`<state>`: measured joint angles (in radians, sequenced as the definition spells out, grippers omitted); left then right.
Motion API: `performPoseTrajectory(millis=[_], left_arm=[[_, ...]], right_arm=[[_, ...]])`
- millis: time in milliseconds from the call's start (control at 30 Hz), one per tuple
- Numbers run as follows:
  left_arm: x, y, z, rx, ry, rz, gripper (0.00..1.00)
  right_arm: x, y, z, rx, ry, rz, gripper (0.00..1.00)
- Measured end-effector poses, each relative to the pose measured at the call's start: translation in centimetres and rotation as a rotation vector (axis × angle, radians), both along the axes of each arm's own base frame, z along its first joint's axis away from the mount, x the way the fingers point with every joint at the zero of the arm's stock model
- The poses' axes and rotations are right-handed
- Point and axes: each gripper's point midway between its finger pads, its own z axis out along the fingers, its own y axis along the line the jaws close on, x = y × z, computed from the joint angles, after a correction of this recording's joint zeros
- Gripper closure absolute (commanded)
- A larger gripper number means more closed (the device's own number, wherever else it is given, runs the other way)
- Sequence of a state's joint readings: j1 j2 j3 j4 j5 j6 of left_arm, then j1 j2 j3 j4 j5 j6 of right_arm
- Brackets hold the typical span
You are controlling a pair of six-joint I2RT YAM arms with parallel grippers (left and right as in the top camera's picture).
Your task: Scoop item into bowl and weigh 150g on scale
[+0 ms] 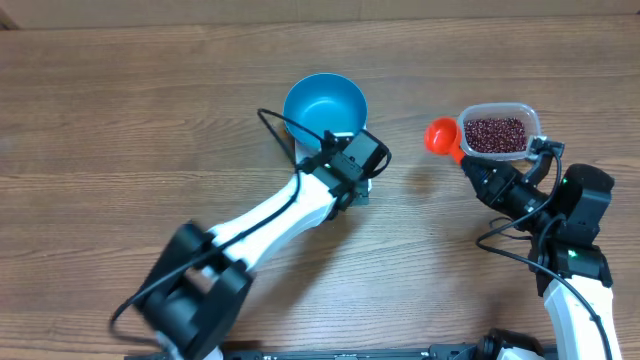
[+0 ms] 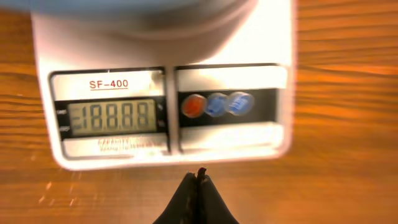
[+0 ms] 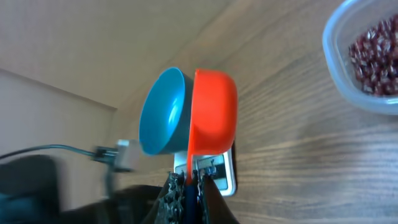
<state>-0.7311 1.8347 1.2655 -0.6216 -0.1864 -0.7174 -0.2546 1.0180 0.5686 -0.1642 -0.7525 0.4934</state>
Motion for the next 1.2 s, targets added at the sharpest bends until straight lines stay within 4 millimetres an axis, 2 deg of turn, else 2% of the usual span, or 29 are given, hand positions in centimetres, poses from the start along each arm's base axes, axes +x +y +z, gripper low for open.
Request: performPoseTrajectory(millis=[33, 200, 300, 367, 400, 433, 467, 500, 533, 667, 800, 1033, 1100, 1200], left_arm=[[-0.1, -0.1, 0.9, -0.011, -0.009, -0.012, 0.96], [-0.3, -0.4, 11.4, -0.15, -0.183, -0.099, 0.91], [-0.8, 1.1, 17.6, -0.206, -0.317, -0.116, 0.96], [-1.4, 2.9, 20.7, -0.202, -0.393, -0.102, 0.96], [-1.6, 3.5, 21.3, -0.195, -0.411, -0.094, 0.9], [-2.0, 4.4, 22.1, -0.181, -0.434, -0.08, 0.69], [-2.3, 5.4, 22.6, -0.157, -0.451, -0.068, 0.31], [-2.5, 6.2, 22.9, -0.131, -0.461, -0.059, 0.08], [-2.7, 6.8, 23.0, -0.109, -0.464, -0.048, 0.0], [-3.4, 8.9, 21.9, -0.005, -0.432, -0.019, 0.0], [-5.0, 11.5, 20.1, 0.133, -0.348, -0.01, 0.0], [-6.4, 13.6, 18.4, 0.239, -0.233, -0.111, 0.0], [-6.2, 15.2, 18.3, 0.23, -0.184, -0.113, 0.0], [-5.1, 17.4, 19.5, 0.152, -0.165, -0.137, 0.0]], right_arm=[[-0.1, 0.0, -0.2, 0.003, 0.01, 0.001, 0.97], [-1.2, 1.0, -0.9, 0.049, 0.068, 0.045, 0.96], [-1.9, 1.9, -0.8, 0.092, 0.084, 0.096, 0.96], [-2.5, 2.6, -0.6, 0.123, 0.09, 0.135, 0.96], [-2.6, 2.7, -0.5, 0.13, 0.092, 0.146, 0.96], [-2.8, 2.9, -0.5, 0.134, 0.09, 0.158, 0.96], [-2.8, 3.0, -0.4, 0.127, 0.078, 0.171, 0.96], [-2.9, 3.0, -0.4, 0.117, 0.068, 0.18, 0.96], [-2.8, 3.0, -0.4, 0.106, 0.06, 0.183, 0.96], [-2.1, 1.8, -1.2, 0.021, 0.052, 0.124, 0.96], [-1.4, 0.6, -1.7, -0.044, 0.049, 0.06, 0.96], [-0.8, -0.3, -1.9, -0.095, 0.033, 0.022, 0.96], [-0.8, -0.4, -1.9, -0.101, 0.034, 0.017, 0.96], [-0.8, -0.5, -2.0, -0.105, 0.034, 0.015, 0.96]])
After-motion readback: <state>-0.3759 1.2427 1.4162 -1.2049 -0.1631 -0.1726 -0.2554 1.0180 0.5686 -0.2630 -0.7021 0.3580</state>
